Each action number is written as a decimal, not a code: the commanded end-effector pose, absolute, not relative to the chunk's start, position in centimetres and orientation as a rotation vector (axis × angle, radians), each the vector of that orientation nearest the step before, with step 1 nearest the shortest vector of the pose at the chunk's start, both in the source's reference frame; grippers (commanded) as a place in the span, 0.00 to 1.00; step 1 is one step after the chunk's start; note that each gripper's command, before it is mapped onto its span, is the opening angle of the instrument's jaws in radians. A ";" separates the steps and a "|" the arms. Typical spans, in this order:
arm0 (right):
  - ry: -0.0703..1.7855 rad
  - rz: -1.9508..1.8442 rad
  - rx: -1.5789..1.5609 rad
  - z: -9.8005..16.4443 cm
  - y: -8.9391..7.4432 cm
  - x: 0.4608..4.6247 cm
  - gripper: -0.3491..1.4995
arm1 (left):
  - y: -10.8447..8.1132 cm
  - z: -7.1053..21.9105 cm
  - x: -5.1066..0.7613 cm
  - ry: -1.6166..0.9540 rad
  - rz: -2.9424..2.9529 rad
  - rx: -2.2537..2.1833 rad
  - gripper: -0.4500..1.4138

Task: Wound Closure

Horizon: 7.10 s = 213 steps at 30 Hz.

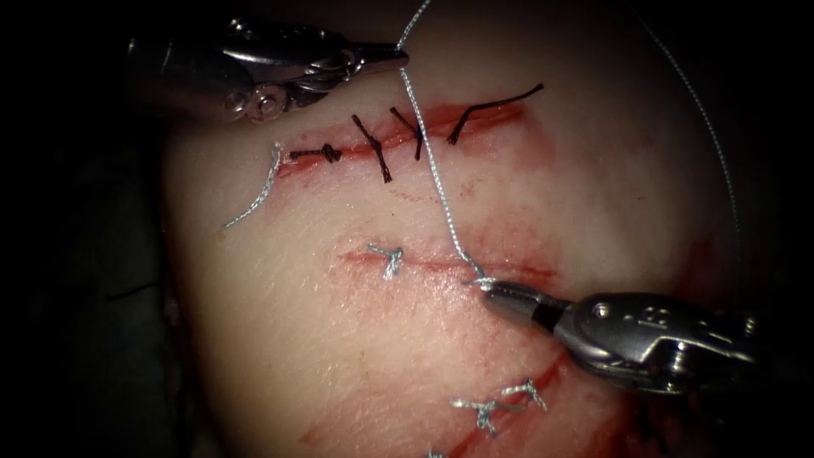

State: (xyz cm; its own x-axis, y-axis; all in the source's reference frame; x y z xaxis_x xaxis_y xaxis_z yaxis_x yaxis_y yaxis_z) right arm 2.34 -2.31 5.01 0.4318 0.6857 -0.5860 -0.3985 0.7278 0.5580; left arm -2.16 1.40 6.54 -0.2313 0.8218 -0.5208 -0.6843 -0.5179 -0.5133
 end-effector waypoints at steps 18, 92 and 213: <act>0.946 0.630 0.466 4.9 -2.7 2.69 0.00 | 1.8 6.9 -2.31 0.092 2.136 -0.916 0.00; 1.173 1.285 0.471 5.0 -1.5 2.76 0.00 | 1.3 5.8 -2.79 -0.580 1.609 -1.380 0.00; 0.167 0.314 0.843 5.2 -1.5 3.15 0.00 | 0.0 6.6 -2.91 -0.760 1.546 -0.917 0.00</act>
